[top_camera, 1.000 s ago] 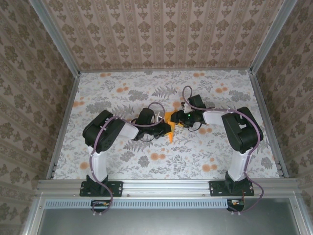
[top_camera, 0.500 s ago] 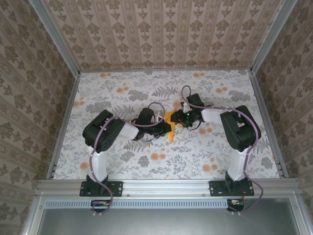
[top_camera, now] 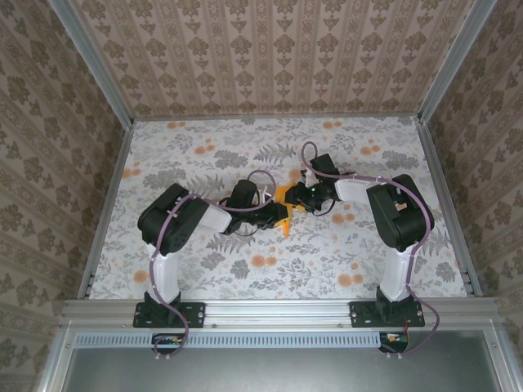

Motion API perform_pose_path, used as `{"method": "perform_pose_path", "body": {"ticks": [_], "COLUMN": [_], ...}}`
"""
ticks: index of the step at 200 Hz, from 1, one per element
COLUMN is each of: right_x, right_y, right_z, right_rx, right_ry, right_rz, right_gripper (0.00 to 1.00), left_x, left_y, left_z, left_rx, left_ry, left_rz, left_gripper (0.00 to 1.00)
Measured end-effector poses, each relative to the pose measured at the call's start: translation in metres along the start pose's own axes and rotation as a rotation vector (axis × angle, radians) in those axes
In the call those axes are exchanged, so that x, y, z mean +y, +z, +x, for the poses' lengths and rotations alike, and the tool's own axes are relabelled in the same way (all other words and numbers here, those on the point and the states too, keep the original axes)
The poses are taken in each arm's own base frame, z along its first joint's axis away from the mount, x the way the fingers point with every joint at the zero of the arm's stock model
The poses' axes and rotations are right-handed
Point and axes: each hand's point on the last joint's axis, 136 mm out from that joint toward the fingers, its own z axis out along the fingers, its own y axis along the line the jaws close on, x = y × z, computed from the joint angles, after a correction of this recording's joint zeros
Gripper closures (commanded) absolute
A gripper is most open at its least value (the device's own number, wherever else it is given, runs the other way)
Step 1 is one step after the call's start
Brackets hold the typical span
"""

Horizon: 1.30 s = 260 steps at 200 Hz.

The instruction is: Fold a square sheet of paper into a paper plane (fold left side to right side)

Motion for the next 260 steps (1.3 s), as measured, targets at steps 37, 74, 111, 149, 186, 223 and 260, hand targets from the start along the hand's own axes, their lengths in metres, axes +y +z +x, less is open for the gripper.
{"method": "perform_pose_path", "body": {"ticks": [37, 74, 111, 149, 186, 223, 260], "right_x": [0.000, -0.001, 0.000, -0.001, -0.001, -0.001, -0.001], "right_y": [0.000, 0.001, 0.001, 0.001, 0.001, 0.001, 0.001], "right_z": [0.000, 0.000, 0.000, 0.000, 0.000, 0.000, 0.000], "right_rx": [0.002, 0.002, 0.002, 0.002, 0.002, 0.003, 0.003], "right_ry": [0.001, 0.002, 0.002, 0.002, 0.002, 0.002, 0.002], "right_rz": [0.001, 0.001, 0.001, 0.002, 0.001, 0.002, 0.002], "right_gripper": [0.58, 0.58, 0.58, 0.58, 0.58, 0.58, 0.58], "left_x": [-0.002, -0.005, -0.003, 0.001, -0.002, 0.002, 0.007], "left_y": [-0.007, -0.022, -0.044, -0.049, -0.036, -0.032, -0.024], "left_z": [0.002, 0.002, -0.015, -0.032, -0.044, -0.047, -0.045], "left_rx": [-0.006, -0.025, -0.081, -0.105, -0.090, -0.084, -0.066], "left_ry": [0.002, -0.003, -0.012, -0.032, -0.026, -0.035, -0.043], "left_rz": [0.000, -0.008, -0.010, -0.017, -0.003, -0.009, -0.017], "left_gripper": [0.64, 0.60, 0.59, 0.60, 0.61, 0.62, 0.64]}}
